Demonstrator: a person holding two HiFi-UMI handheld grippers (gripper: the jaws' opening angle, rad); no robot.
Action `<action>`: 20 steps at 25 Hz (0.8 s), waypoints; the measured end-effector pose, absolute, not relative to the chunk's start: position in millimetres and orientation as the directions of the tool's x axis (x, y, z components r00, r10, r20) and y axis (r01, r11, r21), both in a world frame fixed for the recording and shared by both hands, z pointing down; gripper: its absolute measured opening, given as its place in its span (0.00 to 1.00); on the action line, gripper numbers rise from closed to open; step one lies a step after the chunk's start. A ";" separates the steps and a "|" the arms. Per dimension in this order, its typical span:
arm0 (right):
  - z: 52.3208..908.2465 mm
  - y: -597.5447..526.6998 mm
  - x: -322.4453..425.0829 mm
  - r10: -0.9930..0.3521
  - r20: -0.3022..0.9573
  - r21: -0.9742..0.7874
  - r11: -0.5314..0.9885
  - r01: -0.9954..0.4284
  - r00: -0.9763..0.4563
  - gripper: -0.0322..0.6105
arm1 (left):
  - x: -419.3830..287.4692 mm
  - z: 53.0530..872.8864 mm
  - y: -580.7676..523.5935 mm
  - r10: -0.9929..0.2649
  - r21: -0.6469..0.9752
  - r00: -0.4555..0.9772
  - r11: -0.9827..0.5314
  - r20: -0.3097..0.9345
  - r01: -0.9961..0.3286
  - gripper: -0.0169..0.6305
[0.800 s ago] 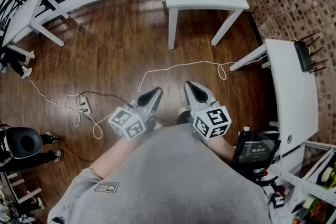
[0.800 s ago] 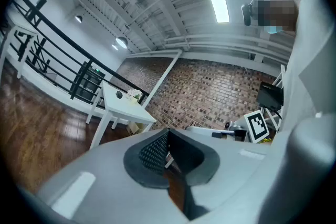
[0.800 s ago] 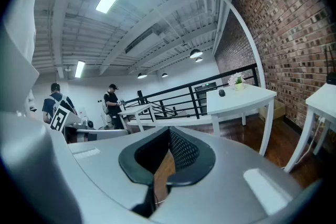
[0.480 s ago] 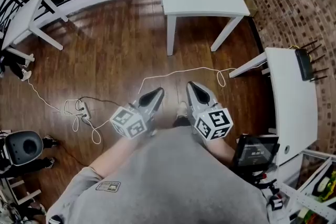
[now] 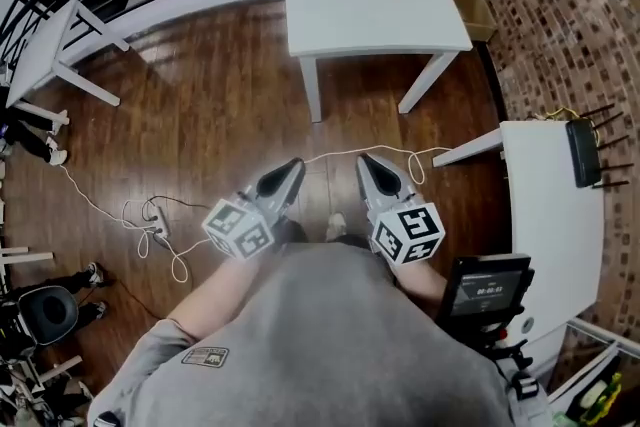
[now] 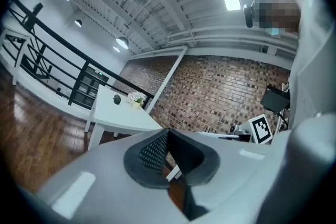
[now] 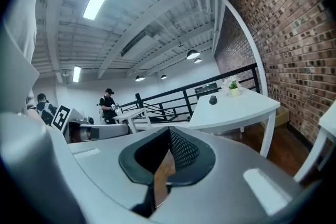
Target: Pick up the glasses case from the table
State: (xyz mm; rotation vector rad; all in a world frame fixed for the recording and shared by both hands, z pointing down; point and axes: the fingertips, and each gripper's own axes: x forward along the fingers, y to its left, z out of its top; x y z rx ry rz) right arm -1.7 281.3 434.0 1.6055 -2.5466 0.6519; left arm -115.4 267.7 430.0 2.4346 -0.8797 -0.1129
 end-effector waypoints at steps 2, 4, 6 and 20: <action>433.8 269.7 10.4 -0.851 0.273 -0.330 0.356 -0.874 -0.449 0.07 | -108.3 429.6 257.3 -0.616 0.520 0.779 -0.630 0.118 -0.577 0.03; 432.6 259.0 18.2 -0.853 0.270 -0.343 0.348 -0.872 -0.447 0.07 | -103.0 429.5 247.3 -0.614 0.518 0.778 -0.626 0.135 -0.583 0.03; 431.0 246.1 22.3 -0.855 0.268 -0.351 0.342 -0.871 -0.444 0.07 | -99.1 427.3 234.1 -0.610 0.514 0.780 -0.627 0.143 -0.585 0.03; 447.5 87.5 33.9 -0.875 0.291 -0.300 0.301 -0.905 -0.388 0.07 | -84.2 446.2 67.6 -0.585 0.529 0.806 -0.659 0.087 -0.535 0.03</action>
